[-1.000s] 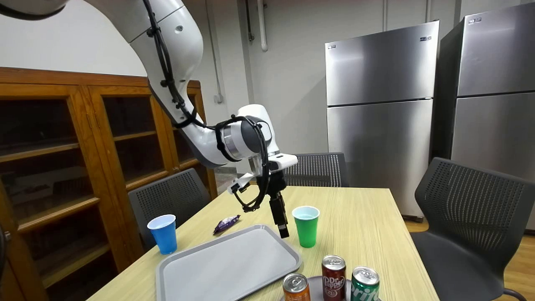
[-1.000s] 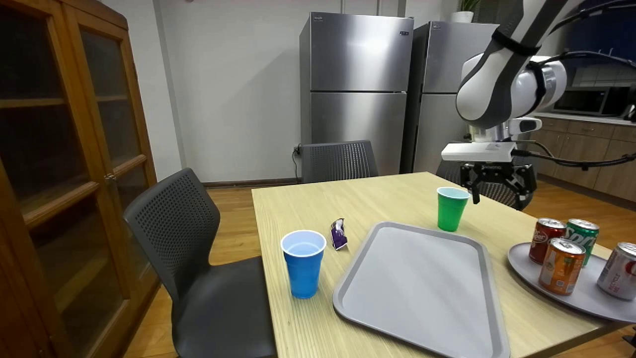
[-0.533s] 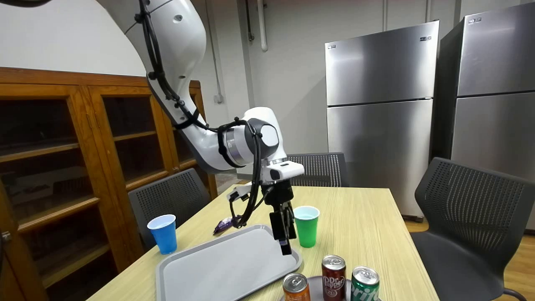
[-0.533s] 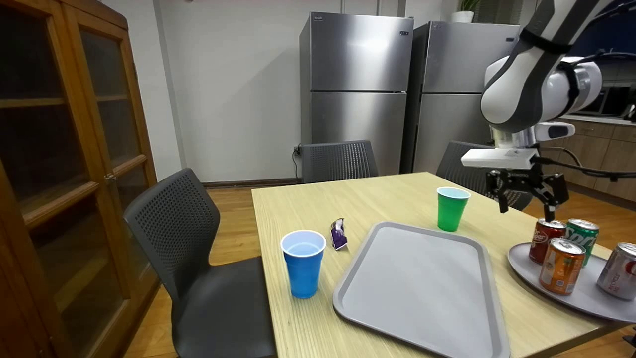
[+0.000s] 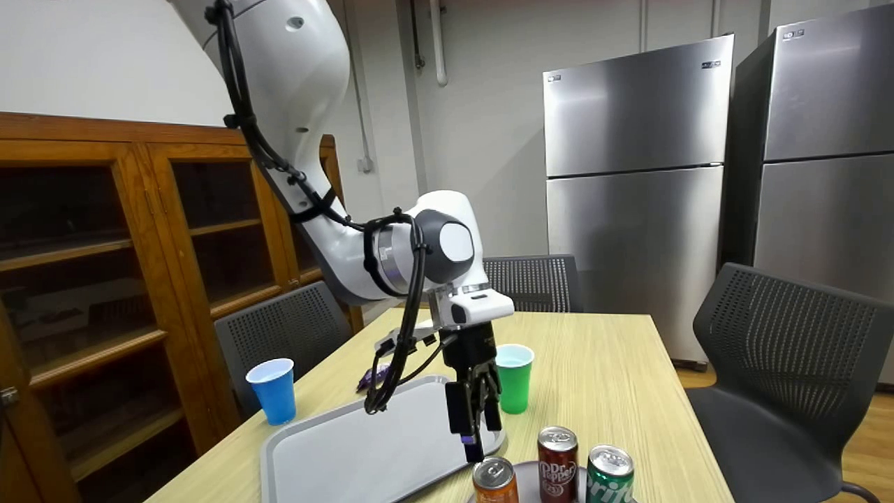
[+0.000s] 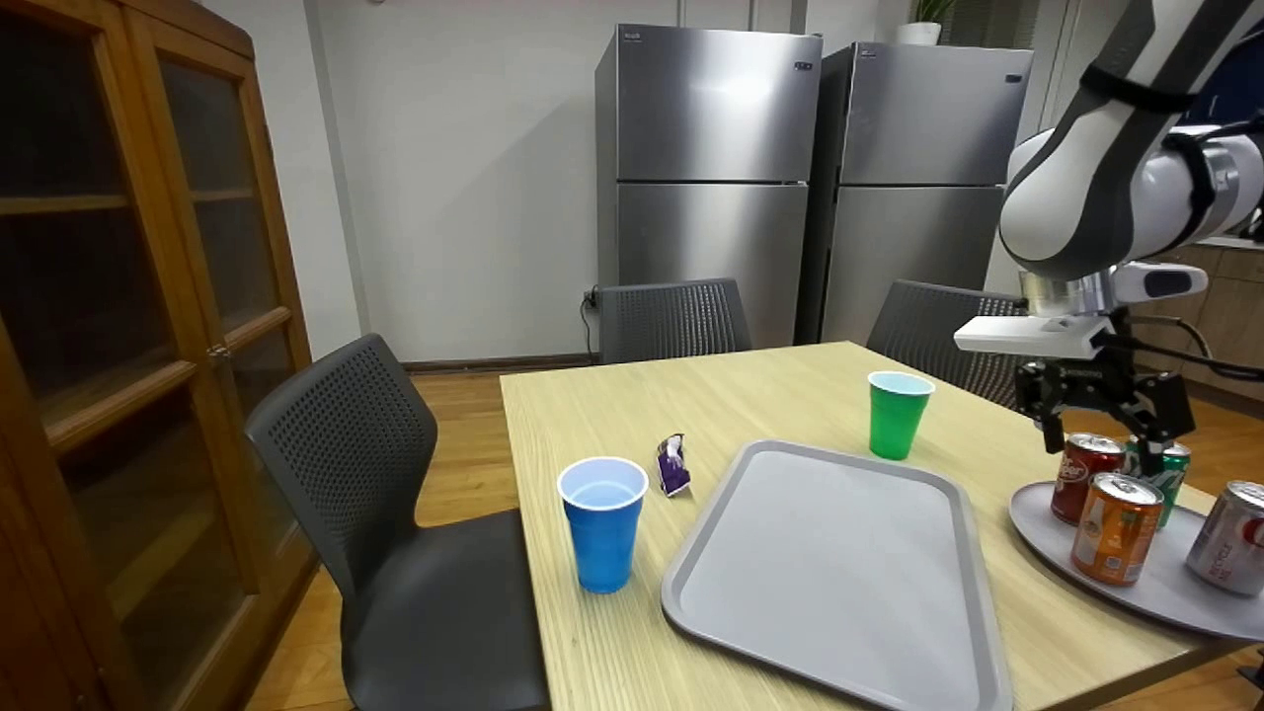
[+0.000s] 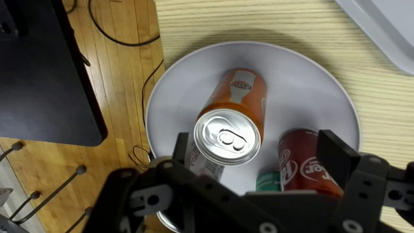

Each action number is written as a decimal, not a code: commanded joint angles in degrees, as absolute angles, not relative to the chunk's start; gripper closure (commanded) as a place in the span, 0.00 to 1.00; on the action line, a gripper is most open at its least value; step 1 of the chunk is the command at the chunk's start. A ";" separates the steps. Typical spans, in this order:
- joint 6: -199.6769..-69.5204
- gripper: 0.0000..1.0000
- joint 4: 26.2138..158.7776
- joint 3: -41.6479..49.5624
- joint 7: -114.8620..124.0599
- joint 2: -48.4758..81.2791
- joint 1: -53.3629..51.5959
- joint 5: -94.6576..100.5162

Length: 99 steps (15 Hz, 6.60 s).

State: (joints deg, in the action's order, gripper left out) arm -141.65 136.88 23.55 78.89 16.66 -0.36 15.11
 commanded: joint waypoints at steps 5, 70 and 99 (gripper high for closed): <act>-141.68 0.00 137.77 21.90 80.25 15.57 1.82 15.83; -163.72 0.62 147.56 23.54 70.85 13.66 3.07 -0.97; -163.72 0.62 152.77 -0.57 55.34 7.73 -9.55 -0.06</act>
